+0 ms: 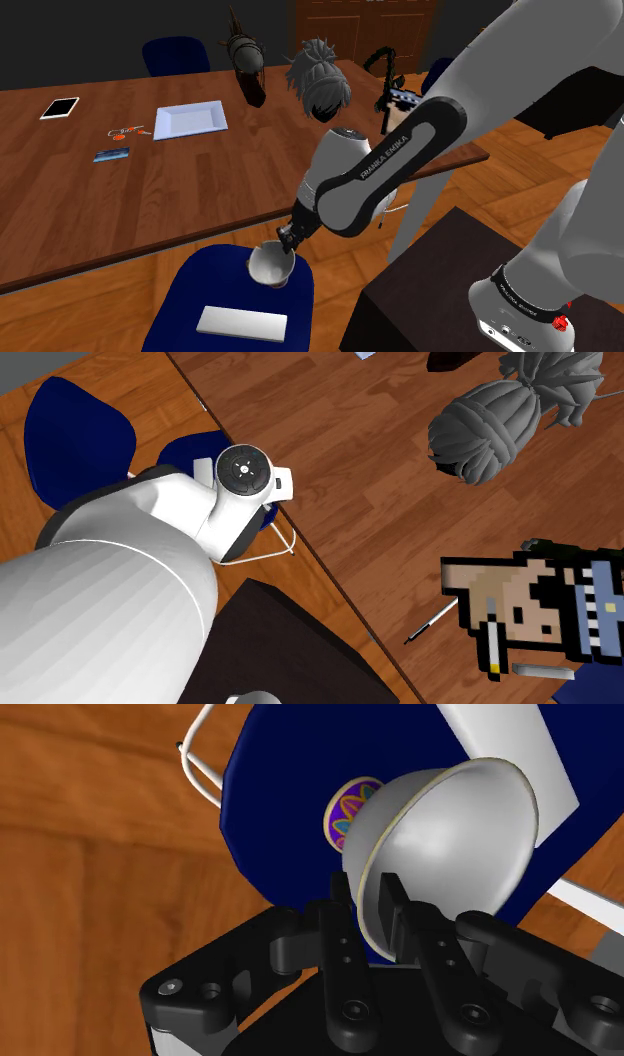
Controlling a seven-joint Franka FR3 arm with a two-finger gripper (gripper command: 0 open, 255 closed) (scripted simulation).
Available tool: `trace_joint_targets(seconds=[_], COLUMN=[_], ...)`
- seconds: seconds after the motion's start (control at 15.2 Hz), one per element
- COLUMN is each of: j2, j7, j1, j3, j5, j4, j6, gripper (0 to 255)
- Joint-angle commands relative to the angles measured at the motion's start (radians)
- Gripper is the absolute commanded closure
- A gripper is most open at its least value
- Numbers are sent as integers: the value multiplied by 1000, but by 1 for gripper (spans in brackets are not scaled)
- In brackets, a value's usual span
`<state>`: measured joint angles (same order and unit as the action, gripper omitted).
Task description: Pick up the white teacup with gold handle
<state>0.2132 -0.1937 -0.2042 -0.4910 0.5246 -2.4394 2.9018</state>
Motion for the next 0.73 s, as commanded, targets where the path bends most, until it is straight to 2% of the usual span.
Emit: trace_joint_targets(seconds=[0.0,0.07,0.13,0.66], j2=[59,56,119,3], j7=[3,4,-87,-114], j1=[15,10,-30,-48], j3=[18,4,54,77], j5=[57,74,-35,-30], j4=[-22,-43,56,48], j6=[-23,0,-26,-131], gripper=[255,255,255,255])
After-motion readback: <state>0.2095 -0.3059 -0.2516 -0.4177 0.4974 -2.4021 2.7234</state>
